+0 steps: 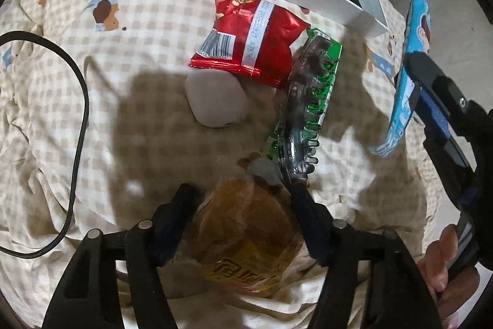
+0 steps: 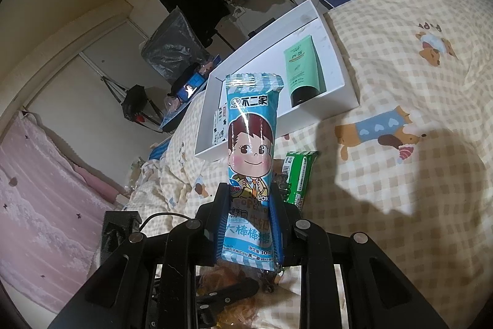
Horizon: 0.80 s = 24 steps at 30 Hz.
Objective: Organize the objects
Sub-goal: 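Carry the bread bun and candy pack over the white tray with both tools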
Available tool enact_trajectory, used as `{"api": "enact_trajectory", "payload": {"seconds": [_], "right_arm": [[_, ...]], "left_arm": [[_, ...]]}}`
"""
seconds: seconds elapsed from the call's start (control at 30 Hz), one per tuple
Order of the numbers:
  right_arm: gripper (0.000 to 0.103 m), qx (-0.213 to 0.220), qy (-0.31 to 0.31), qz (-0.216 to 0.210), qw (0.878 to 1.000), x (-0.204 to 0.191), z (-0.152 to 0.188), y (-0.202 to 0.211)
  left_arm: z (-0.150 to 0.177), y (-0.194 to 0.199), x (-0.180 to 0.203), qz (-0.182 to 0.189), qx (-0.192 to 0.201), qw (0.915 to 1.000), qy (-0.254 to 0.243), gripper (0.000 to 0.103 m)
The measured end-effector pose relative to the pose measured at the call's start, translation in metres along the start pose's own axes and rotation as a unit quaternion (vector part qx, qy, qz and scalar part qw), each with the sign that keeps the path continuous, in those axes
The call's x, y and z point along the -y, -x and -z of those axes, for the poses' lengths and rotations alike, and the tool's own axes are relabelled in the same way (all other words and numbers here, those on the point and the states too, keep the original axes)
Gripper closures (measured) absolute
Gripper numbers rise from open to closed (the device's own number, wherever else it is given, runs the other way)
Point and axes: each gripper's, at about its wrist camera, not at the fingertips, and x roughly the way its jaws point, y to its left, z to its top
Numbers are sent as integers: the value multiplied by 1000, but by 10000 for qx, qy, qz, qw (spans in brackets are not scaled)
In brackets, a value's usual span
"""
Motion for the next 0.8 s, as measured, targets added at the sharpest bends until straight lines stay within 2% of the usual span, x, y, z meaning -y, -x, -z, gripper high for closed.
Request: {"api": "enact_trajectory", "payload": {"seconds": [0.1, 0.2, 0.37, 0.8], "right_arm": [[77, 3, -7, 3, 10000, 0, 0, 1], [77, 16, -8, 12, 10000, 0, 0, 1], [77, 48, -34, 0, 10000, 1, -1, 2], [77, 373, 41, -132, 9992, -3, -12, 15]], "left_arm": [[-2, 9, -8, 151, 185, 9994, 235, 41], [-3, 25, -10, 263, 556, 9976, 327, 43], [-2, 54, -2, 569, 1148, 9916, 191, 43], [6, 85, -15, 1029, 1752, 9789, 230, 44]]}}
